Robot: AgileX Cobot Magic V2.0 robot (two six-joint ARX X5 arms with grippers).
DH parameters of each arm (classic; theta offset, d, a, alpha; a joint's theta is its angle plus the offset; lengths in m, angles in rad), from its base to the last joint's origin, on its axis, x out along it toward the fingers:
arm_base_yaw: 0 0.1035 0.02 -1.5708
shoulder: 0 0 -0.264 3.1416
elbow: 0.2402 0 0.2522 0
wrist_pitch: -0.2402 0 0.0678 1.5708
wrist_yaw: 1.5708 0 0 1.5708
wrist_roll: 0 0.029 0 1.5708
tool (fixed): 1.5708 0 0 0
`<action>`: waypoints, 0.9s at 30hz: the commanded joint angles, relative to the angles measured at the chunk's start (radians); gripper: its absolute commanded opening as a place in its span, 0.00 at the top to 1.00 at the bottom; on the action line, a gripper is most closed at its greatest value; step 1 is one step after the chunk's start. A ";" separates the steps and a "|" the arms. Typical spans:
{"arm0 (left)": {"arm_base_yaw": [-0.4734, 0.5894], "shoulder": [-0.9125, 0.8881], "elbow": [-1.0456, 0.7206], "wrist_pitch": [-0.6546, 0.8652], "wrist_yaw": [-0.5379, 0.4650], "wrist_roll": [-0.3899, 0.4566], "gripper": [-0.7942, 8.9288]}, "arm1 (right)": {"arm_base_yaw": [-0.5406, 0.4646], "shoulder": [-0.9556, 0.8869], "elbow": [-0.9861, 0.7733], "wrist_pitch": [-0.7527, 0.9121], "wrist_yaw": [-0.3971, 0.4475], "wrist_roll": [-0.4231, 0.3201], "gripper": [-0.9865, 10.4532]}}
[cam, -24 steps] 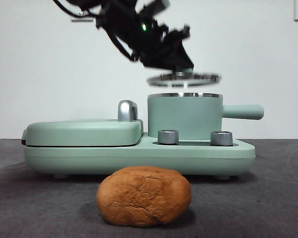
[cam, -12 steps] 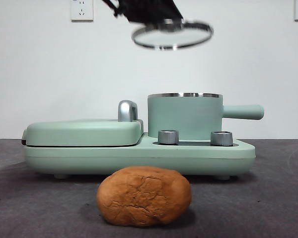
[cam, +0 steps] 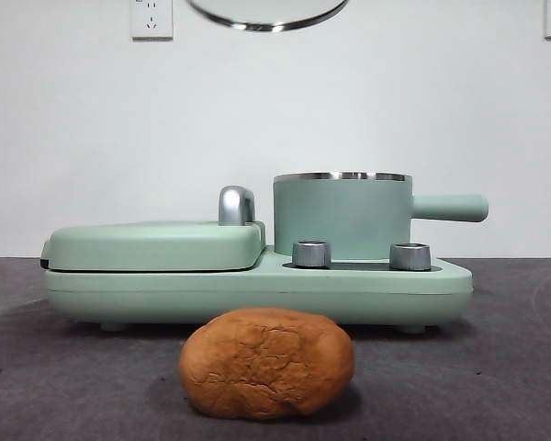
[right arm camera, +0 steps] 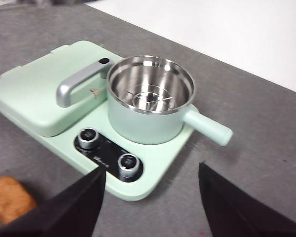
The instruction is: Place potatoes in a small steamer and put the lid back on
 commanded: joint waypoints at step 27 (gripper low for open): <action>0.040 -0.655 -0.521 -0.189 -0.303 -0.200 0.90 | 0.282 0.382 0.018 0.040 -0.164 -0.106 0.66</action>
